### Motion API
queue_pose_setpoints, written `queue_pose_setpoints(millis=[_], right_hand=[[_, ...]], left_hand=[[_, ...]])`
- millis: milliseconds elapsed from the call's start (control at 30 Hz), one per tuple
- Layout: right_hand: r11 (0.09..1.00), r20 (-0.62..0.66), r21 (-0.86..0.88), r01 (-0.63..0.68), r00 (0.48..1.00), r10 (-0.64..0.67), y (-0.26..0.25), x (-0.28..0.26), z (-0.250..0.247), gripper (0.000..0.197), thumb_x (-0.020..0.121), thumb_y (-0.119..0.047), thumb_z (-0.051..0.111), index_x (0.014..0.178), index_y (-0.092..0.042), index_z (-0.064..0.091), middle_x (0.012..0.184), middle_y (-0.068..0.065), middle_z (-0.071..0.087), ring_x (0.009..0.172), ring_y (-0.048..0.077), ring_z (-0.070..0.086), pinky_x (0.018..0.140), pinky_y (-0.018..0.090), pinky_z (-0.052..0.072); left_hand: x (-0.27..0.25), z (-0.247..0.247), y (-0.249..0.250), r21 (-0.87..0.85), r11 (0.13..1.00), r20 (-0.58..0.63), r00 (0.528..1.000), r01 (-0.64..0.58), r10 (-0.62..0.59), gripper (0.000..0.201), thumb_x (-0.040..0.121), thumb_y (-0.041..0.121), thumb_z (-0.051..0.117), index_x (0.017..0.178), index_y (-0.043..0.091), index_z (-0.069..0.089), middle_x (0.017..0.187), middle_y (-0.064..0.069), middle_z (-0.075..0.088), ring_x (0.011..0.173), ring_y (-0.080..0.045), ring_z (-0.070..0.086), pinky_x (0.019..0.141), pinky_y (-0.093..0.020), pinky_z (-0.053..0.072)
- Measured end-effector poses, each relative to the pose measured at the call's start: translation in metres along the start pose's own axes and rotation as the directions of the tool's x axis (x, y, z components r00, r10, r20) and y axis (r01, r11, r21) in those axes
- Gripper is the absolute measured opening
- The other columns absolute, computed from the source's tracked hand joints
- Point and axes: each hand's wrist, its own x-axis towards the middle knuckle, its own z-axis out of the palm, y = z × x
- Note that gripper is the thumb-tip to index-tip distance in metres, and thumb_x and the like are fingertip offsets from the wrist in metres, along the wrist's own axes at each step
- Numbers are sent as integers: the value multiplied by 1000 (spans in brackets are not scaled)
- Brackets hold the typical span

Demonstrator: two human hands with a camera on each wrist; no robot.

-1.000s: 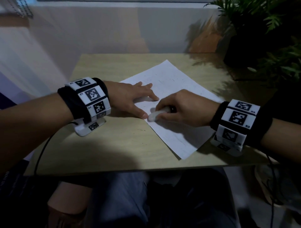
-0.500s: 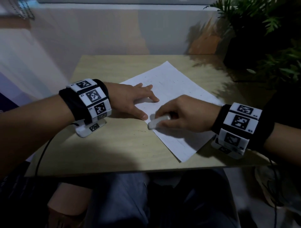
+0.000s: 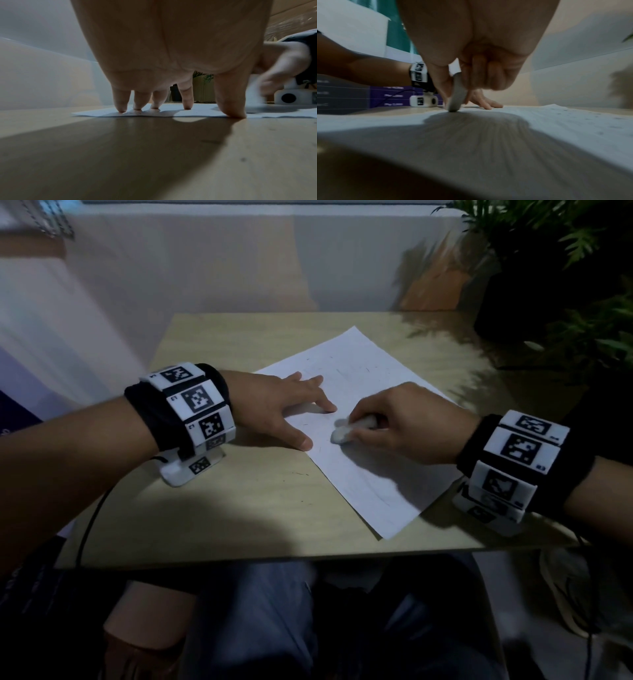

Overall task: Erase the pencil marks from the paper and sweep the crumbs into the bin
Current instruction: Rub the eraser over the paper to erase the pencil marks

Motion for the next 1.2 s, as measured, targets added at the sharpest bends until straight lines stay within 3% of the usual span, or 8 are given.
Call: queue_pose_setpoints(millis=[167, 333, 467, 667, 833, 1000, 1100, 1200], right_hand=[[991, 181, 103, 83, 978, -101, -7, -10, -1, 49, 80, -66, 51, 102, -27, 72, 73, -7, 64, 69, 9, 56, 65, 25, 45], [999, 34, 12, 32, 999, -33, 3, -5, -1, 55, 81, -71, 49, 100, -24, 72, 79, -6, 69, 73, 12, 59, 73, 36, 51], [990, 114, 83, 111, 986, -120, -1, -10, 1, 51, 84, -65, 49, 105, -25, 72, 83, -4, 70, 73, 11, 60, 71, 35, 50], [999, -72, -31, -8, 997, 6, 10, 0, -1, 27, 91, -51, 62, 100, -27, 67, 71, -11, 61, 71, 13, 57, 61, 29, 39], [997, 106, 73, 24, 994, -32, 4, -2, -2, 27, 85, -55, 62, 99, -32, 64, 68, -13, 58, 66, 1, 55, 61, 20, 39], [999, -26, -35, -19, 999, 18, 6, 3, -1, 35, 86, -59, 60, 95, -25, 63, 69, -10, 60, 67, 6, 56, 61, 29, 43], [993, 130, 91, 70, 988, -81, -7, -2, 0, 29, 85, -52, 64, 95, -25, 64, 65, -14, 56, 64, 3, 55, 58, 16, 38], [995, 104, 95, 35, 994, -45, -4, 3, -1, 35, 84, -59, 63, 93, -26, 65, 64, -13, 57, 63, 5, 54, 60, 21, 39]], left_hand=[[-3, -2, 2, -8, 1000, 15, 1000, -2, 2, 77, 84, 62, 67, 150, 54, 28, 168, 16, -9, 155, -10, -12, 127, -40, 5], [-1, -2, 2, 15, 1000, 14, 1000, 1, -2, 79, 83, 67, 64, 150, 55, 25, 168, 15, -10, 155, -13, -12, 127, -42, 6], [-2, -2, 2, 42, 999, 19, 1000, 25, -25, 81, 80, 73, 60, 150, 57, 23, 168, 15, -11, 155, -15, -12, 127, -44, 5], [-1, -2, 2, 89, 995, -61, 997, -44, 50, 65, 99, 48, 56, 154, 54, 21, 168, 13, -14, 156, -15, -9, 127, -43, 6], [0, 1, -2, 32, 997, -17, 997, -72, 73, 58, 97, 57, 55, 148, 63, 28, 166, 25, -3, 154, -1, -4, 127, -40, 6], [1, 2, -3, 30, 997, -15, 998, -67, 68, 59, 96, 55, 58, 147, 65, 28, 165, 26, -4, 154, -2, -5, 127, -39, 8], [0, 1, -3, 27, 997, -7, 997, -75, 76, 57, 101, 48, 54, 149, 62, 28, 165, 26, -4, 153, -1, -5, 127, -39, 8], [2, 0, -3, 43, 997, 21, 998, -64, 63, 58, 105, 35, 49, 151, 60, 24, 165, 26, -7, 154, -2, -8, 127, -42, 10]])
